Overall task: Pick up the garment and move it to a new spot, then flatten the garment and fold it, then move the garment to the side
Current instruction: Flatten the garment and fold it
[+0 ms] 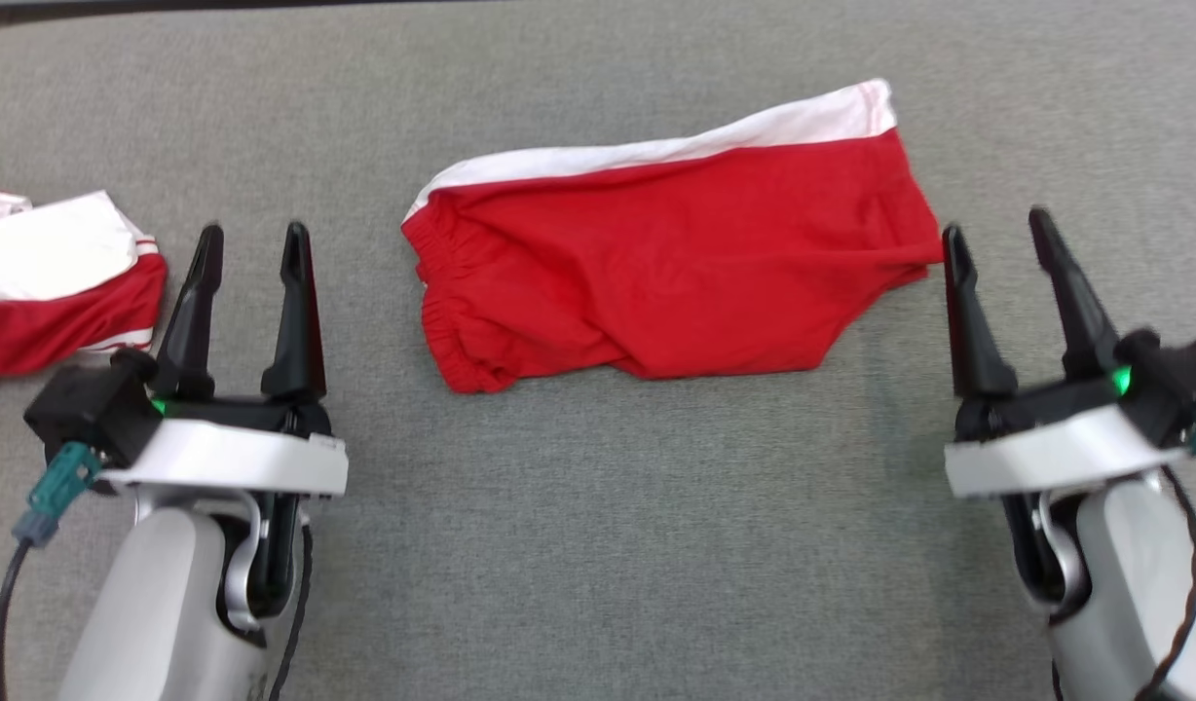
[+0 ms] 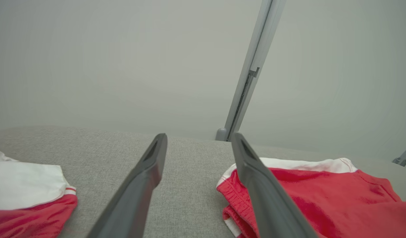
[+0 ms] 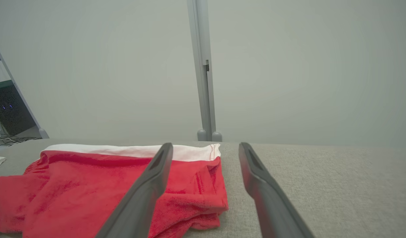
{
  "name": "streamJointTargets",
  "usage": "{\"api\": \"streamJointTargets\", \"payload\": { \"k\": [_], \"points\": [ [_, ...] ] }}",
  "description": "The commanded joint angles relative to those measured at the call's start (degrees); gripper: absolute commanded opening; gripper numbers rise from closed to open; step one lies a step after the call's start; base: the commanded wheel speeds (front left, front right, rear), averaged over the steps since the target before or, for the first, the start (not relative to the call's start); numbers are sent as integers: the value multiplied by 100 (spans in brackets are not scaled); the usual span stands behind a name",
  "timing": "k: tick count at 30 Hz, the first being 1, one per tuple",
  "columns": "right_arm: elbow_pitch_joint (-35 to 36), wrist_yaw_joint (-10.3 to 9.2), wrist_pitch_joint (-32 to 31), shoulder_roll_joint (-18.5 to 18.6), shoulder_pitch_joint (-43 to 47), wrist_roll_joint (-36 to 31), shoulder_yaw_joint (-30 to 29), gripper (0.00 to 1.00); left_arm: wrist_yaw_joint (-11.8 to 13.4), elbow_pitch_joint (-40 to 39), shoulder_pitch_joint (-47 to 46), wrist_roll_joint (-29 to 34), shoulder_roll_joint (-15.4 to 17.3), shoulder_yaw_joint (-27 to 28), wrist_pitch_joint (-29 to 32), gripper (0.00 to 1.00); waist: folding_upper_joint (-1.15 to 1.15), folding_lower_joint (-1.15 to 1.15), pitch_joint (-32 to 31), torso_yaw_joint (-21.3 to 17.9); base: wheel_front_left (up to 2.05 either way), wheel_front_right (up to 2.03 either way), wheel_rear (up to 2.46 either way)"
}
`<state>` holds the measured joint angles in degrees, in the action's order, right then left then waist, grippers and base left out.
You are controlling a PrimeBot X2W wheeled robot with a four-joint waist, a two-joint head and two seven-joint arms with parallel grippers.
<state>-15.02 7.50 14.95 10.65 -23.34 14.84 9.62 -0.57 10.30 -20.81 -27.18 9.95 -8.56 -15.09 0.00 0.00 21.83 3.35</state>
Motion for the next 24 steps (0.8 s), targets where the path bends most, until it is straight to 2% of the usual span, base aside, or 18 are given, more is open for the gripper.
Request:
{"api": "streamJointTargets", "payload": {
  "k": [1, 10, 24],
  "points": [
    [160, -3, 29, -26, 227, -38, -55, 100, -44, -36, 139, 101, 15, 87, -5, 100, 0, 0, -152, -127, 0, 0, 0],
    [995, -3, -227, -247, 1251, -232, -285, 100, -151, -18, 790, 435, -41, 290, -7, 100, 0, 0, -467, -362, 0, 0, 0],
    [1285, -3, -414, -306, 1430, -172, -448, 100, -245, 17, 822, 556, -160, 382, -8, 100, 0, 0, -462, -357, 0, 0, 0]
  ]
}}
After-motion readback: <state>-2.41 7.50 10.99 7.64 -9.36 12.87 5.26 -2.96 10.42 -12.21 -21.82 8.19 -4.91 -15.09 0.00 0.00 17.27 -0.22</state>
